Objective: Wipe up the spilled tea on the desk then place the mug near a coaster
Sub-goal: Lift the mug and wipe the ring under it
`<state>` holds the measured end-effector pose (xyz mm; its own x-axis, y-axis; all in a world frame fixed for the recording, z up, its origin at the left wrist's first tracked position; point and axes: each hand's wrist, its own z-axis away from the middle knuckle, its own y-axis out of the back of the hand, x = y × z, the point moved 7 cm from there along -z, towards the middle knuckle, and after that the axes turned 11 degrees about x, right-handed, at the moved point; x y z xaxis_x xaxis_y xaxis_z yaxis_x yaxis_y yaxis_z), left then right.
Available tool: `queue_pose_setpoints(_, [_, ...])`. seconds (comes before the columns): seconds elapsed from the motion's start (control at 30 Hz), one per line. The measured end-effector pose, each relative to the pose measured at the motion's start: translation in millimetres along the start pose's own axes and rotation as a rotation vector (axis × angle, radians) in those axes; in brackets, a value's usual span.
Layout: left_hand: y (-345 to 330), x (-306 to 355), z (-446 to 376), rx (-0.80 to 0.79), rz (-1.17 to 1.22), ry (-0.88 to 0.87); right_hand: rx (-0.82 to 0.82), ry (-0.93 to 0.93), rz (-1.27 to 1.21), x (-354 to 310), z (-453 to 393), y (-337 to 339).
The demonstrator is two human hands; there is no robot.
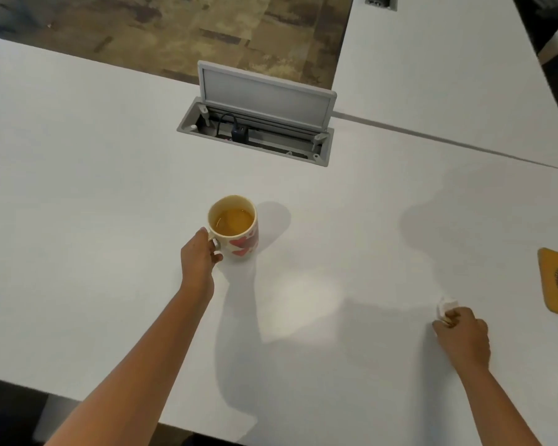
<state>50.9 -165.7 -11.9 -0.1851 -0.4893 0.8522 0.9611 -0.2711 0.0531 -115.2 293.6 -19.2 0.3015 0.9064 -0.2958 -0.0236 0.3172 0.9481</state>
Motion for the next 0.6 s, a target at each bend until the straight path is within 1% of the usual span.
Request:
queue_pose_setpoints(0.1, [5.3,-4.3,-6.0,0.008,0.008,0.007,-0.045,-0.091,-0.057,11.1,17.6,-6.4])
queue_pose_setpoints(0.2, [7.8,-7.5,-9.7,0.014,0.005,0.010,-0.060,-0.075,-0.102,-0.2,40.7,-17.0])
queue_pose_setpoints(0.3, [9.3,-12.6,-11.5,0.034,0.003,0.030,-0.062,-0.036,-0.144,-29.2,57.9,-29.6])
queue_pose_setpoints(0.37, [9.6,-15.5,-12.5,0.045,0.005,0.034,-0.089,0.018,-0.169,-58.5,66.6,-40.6])
queue_pose_setpoints(0.47, [9.8,-18.8,-14.6,0.055,0.008,0.038,-0.138,0.147,-0.185,-112.5,82.0,-58.8])
queue_pose_setpoints(0.6, [10.3,-21.1,-16.0,0.039,-0.055,-0.023,-0.221,0.321,-0.216,-183.1,120.9,-86.9])
